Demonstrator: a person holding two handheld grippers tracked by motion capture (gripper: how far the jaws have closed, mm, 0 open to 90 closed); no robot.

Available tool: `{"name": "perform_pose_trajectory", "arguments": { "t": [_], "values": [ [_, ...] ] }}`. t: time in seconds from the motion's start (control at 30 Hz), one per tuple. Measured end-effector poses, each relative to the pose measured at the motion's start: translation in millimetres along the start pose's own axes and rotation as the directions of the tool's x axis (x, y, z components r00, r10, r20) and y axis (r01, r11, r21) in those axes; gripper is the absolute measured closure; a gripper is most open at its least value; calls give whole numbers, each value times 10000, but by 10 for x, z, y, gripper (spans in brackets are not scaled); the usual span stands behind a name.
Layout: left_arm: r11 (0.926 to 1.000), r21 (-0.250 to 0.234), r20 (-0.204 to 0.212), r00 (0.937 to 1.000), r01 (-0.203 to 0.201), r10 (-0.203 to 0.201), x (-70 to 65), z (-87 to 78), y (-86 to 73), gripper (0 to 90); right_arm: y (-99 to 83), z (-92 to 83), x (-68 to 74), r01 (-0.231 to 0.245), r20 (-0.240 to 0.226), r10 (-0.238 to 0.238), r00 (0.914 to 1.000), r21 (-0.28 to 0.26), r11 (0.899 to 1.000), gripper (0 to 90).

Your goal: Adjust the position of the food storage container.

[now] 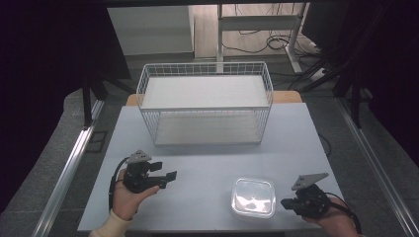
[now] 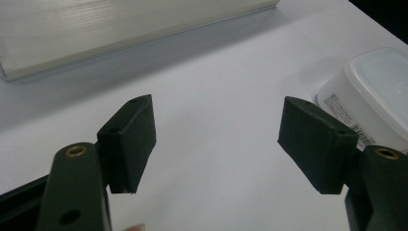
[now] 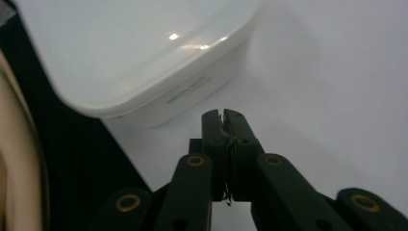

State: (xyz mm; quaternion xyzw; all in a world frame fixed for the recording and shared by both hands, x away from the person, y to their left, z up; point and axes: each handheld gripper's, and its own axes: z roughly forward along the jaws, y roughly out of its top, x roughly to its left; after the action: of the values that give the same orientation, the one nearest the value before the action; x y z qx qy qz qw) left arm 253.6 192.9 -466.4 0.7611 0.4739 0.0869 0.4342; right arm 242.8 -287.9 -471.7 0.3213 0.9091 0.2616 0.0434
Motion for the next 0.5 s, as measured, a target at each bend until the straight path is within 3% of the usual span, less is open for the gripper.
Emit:
{"name": "perform_pose_trajectory", "arguments": {
  "t": [0.1, 0.13, 0.23, 0.5],
  "values": [
    [10000, 29, 1, 10000, -13, 13, -2, 6, -4, 282, -3, 45, 70, 200, -142, -197, 9997, 218, 9996, 894],
    [10000, 44, 29, 10000, -31, 30, -13, 14, -5, 282, 3, 98, 146, 495, -321, -481, 9983, 426, 9979, 894],
    [10000, 41, 41, 10000, -62, 62, -22, 16, -5, 282, 37, 134, 217, 715, -465, -695, 9965, 415, 9966, 895],
    [10000, 34, 29, 10000, -25, 25, -8, 19, -6, 283, 103, 181, 298, 742, -665, -728, 9951, 186, 9971, 896]
  ]
}}
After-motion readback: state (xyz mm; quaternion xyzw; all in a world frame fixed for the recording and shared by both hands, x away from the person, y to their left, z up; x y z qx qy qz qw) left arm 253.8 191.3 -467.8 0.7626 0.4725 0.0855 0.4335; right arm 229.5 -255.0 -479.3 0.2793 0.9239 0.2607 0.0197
